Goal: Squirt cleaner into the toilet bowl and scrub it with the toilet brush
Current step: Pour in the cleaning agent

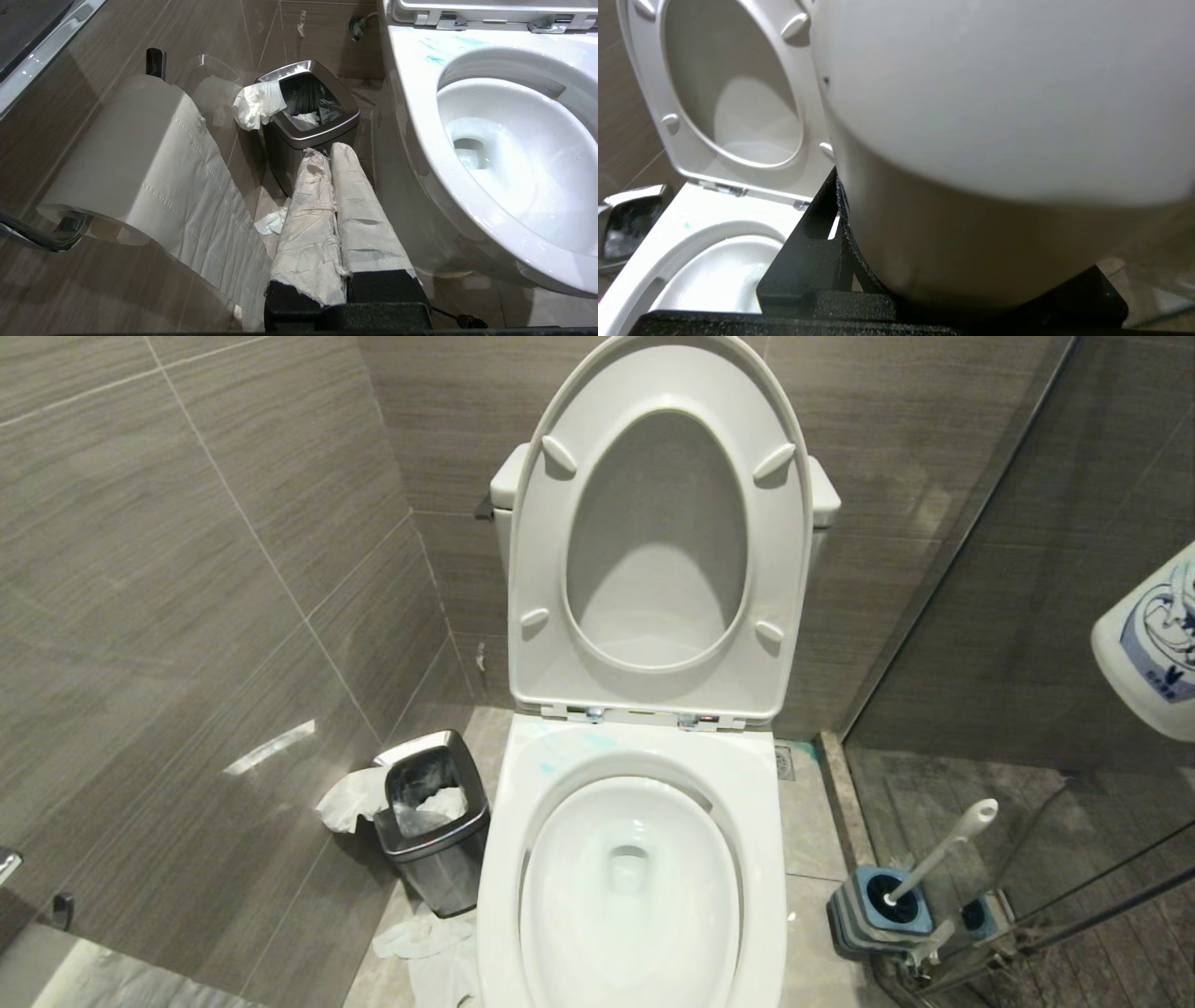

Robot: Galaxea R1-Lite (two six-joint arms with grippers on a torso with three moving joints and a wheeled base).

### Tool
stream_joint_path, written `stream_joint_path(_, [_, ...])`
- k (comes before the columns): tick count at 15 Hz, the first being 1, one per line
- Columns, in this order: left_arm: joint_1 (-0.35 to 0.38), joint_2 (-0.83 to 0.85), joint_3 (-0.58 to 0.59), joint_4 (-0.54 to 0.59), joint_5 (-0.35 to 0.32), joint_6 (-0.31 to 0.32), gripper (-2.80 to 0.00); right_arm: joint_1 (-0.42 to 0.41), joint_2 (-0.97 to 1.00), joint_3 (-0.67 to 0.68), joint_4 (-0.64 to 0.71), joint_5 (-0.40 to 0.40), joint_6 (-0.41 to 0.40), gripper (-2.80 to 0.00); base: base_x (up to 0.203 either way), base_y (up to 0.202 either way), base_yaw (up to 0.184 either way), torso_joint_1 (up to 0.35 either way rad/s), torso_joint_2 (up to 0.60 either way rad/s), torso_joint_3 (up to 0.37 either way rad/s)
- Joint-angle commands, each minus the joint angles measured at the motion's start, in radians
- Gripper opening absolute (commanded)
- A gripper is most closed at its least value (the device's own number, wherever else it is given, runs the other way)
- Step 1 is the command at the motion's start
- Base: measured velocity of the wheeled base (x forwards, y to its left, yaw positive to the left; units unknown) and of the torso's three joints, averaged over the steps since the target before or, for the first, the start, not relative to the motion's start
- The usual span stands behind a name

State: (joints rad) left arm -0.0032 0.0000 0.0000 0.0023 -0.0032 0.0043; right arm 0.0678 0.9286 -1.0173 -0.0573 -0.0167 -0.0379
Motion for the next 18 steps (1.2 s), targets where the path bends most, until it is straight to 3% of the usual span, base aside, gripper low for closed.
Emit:
stream_joint_path(1, [0.000,0.000,0.000,0.001,0.000,0.000,-2.80,0.069,0.084,-0.014,-0.001,-0.015,-0.002,-2.80,0.000,0.000,0.000,0.000,0.00,0.000])
stream_joint_path(3, [0.000,0.000,0.000,0.001,0.000,0.001,-2.80,0.177,0.125,-0.025,-0.002,-0.083,-0.002,-2.80,0.000,0.000,0.000,0.000,0.00,0.000])
stream_joint_path(8, [0.000,0.001,0.000,0.001,0.000,0.003,-2.80,0.479,0.278,-0.057,-0.005,-0.395,-0.005,-2.80,0.000,0.000,0.000,0.000,0.00,0.000])
stream_joint_path(14, [0.000,0.001,0.000,0.001,-0.001,0.003,-2.80,0.539,0.495,-0.161,-0.006,-0.490,-0.007,-2.80,0.000,0.000,0.000,0.000,0.00,0.000])
stream_joint_path(18, [0.000,0.001,0.000,-0.001,-0.001,0.002,-2.80,0.629,0.577,-0.185,-0.001,-0.576,-0.024,-2.80,0.000,0.000,0.000,0.000,0.00,0.000])
